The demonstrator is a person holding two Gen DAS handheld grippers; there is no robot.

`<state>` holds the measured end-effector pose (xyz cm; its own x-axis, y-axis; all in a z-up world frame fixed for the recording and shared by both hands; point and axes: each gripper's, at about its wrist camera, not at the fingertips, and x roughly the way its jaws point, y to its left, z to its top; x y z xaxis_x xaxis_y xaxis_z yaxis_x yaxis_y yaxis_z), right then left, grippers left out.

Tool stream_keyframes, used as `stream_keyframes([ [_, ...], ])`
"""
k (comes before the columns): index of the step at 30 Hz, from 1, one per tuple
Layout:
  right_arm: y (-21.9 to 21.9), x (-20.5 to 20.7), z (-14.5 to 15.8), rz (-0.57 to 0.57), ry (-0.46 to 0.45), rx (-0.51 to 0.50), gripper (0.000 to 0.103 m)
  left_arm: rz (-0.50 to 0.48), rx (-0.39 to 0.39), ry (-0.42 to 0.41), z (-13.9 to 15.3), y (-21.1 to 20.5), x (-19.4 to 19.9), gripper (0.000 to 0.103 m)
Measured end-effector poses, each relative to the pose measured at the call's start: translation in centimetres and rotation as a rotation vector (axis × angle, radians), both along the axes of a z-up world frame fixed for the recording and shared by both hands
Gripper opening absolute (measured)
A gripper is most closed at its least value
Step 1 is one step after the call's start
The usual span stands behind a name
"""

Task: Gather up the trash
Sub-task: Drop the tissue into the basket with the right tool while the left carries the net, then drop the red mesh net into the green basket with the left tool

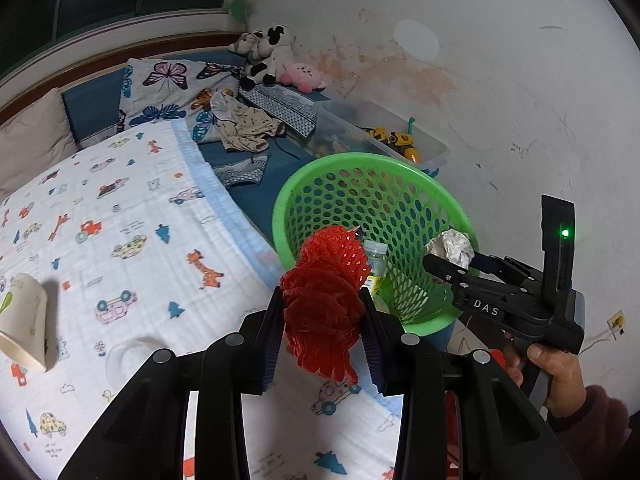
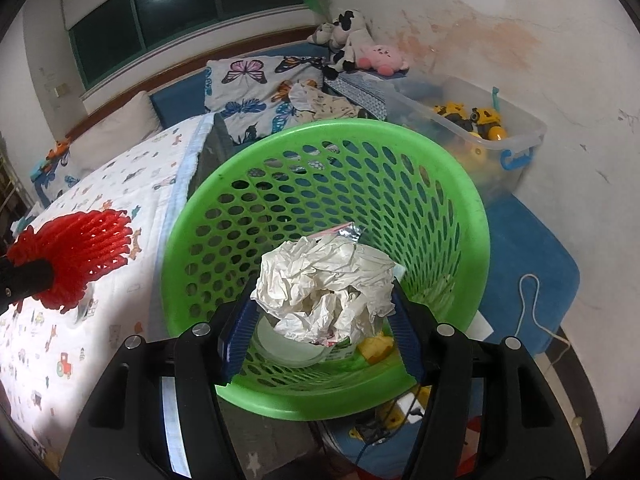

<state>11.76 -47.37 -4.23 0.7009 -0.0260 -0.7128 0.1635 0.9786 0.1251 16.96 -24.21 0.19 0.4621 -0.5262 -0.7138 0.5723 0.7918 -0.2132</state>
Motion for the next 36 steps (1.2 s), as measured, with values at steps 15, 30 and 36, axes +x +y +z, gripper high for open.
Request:
stream_keyframes([
  [15,-0.8,-0.5,0.1,-0.013,-0.015,0.013,0.071,-0.038,0.021,0.012,-0.6,-3.2,1.1,0.035],
  [30,-1.2,-2.5,1.1,-0.025,-0.049,0.038,0.074,-0.062,0.061,0.034,-1.9,-6.5,2.5,0.040],
  [36,-1.6,-2.9,1.2,-0.032,-0.050,0.044,0.074,-0.068,0.062,0.050,-2.5,-7.1,3.0,0.049],
])
